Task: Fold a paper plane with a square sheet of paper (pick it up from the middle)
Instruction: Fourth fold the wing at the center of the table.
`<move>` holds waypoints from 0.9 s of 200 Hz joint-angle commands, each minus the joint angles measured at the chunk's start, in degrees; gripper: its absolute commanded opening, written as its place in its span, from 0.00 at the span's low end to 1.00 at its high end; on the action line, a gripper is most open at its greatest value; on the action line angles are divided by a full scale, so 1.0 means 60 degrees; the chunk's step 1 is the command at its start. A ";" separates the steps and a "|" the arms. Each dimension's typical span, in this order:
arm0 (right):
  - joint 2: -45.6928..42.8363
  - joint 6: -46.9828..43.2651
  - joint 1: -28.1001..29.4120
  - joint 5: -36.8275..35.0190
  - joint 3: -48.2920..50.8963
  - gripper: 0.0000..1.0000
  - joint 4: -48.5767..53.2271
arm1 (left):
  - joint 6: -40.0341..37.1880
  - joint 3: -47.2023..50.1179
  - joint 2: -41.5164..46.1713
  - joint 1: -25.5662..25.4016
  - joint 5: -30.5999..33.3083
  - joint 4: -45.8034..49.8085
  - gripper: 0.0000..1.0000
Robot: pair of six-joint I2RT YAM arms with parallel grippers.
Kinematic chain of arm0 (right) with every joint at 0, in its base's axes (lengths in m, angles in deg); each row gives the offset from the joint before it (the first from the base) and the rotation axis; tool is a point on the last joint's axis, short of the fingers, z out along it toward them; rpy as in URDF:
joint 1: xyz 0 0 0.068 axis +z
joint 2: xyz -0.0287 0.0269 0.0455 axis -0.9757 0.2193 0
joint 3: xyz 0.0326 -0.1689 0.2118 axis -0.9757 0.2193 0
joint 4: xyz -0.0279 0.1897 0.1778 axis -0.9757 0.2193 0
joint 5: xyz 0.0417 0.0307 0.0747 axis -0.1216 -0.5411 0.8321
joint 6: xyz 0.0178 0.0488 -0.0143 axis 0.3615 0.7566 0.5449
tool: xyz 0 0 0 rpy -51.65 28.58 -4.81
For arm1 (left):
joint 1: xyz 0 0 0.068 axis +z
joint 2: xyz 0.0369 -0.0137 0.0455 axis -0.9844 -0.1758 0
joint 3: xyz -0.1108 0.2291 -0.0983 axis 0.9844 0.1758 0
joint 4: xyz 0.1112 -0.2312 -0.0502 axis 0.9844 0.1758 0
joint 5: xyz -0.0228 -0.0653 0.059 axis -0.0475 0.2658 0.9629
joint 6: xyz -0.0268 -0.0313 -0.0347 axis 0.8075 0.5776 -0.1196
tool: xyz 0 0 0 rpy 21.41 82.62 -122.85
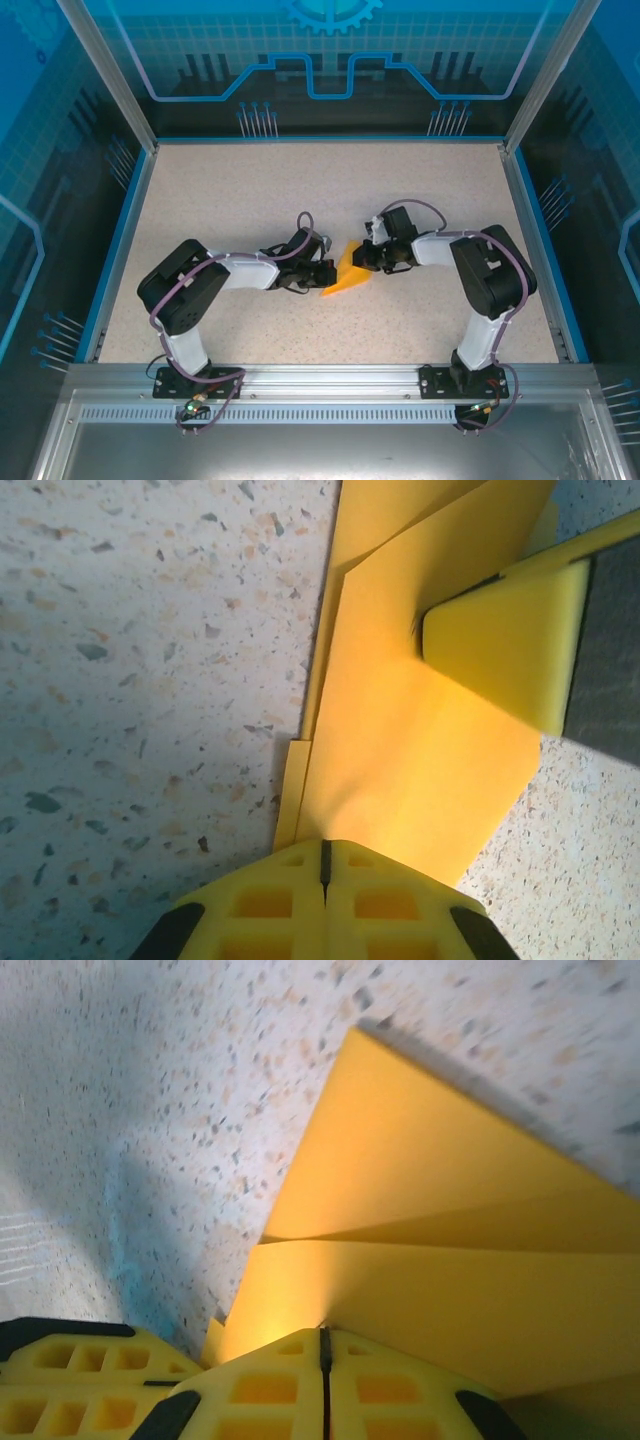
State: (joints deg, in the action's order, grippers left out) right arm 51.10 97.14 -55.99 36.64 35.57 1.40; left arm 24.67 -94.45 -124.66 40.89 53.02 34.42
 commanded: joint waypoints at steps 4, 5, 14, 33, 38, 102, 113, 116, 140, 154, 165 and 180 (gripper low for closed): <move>0.0409 -0.0239 -0.1008 -0.1278 -0.0461 0.08 0.0531 | -0.0035 0.0833 -0.0829 -0.0002 0.0991 0.2545 0.00; 0.0414 -0.0239 -0.1038 -0.1286 -0.0491 0.08 0.0551 | -0.0036 0.0832 -0.0834 -0.0004 0.0990 0.2545 0.00; 0.0487 -0.0238 -0.1281 -0.1319 -0.0674 0.08 0.0660 | -0.0041 0.0839 -0.0847 -0.0005 0.0981 0.2535 0.00; 0.0651 -0.0251 -0.1783 -0.1296 -0.0946 0.08 0.0785 | -0.0050 0.0805 -0.0841 -0.0007 0.0959 0.2544 0.00; 0.0687 -0.0278 -0.1904 -0.1298 -0.1007 0.08 0.0838 | -0.0048 0.0805 -0.0840 0.0001 0.0973 0.2552 0.00; -0.0831 -0.0330 -0.2090 -0.0401 -0.1337 0.09 0.1304 | -0.0043 0.0715 -0.0767 -0.0005 0.0930 0.2545 0.00; -0.1266 -0.0234 -0.1857 -0.0309 -0.1076 0.10 0.1304 | -0.0050 0.0657 -0.0766 -0.0002 0.0913 0.2531 0.00; -0.1351 -0.0214 -0.1787 -0.0255 -0.0997 0.10 0.1299 | -0.0047 0.0638 -0.0774 -0.0006 0.0915 0.2532 0.00; -0.1514 0.0319 -0.0910 -0.0079 -0.0401 0.10 0.1160 | -0.0027 0.0558 -0.0732 -0.0001 0.0858 0.2531 0.00; -0.1444 0.0777 -0.0299 -0.0034 0.0119 0.10 0.0735 | -0.0033 0.0539 -0.0628 -0.0001 0.0839 0.2538 0.00; -0.1367 0.1109 0.0095 0.0063 0.0430 0.10 0.0251 | -0.0063 0.0505 -0.0556 -0.0007 0.0828 0.2587 0.00; -0.1192 0.1620 0.0478 0.0097 0.0700 0.10 -0.0355 | -0.0081 0.0492 -0.0487 -0.0003 0.0806 0.2604 0.00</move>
State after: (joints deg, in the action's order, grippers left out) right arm 42.10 100.88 -56.56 35.37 36.27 3.76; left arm 24.67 -94.65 -124.56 40.89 53.02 34.49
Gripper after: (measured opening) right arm 0.101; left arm 0.044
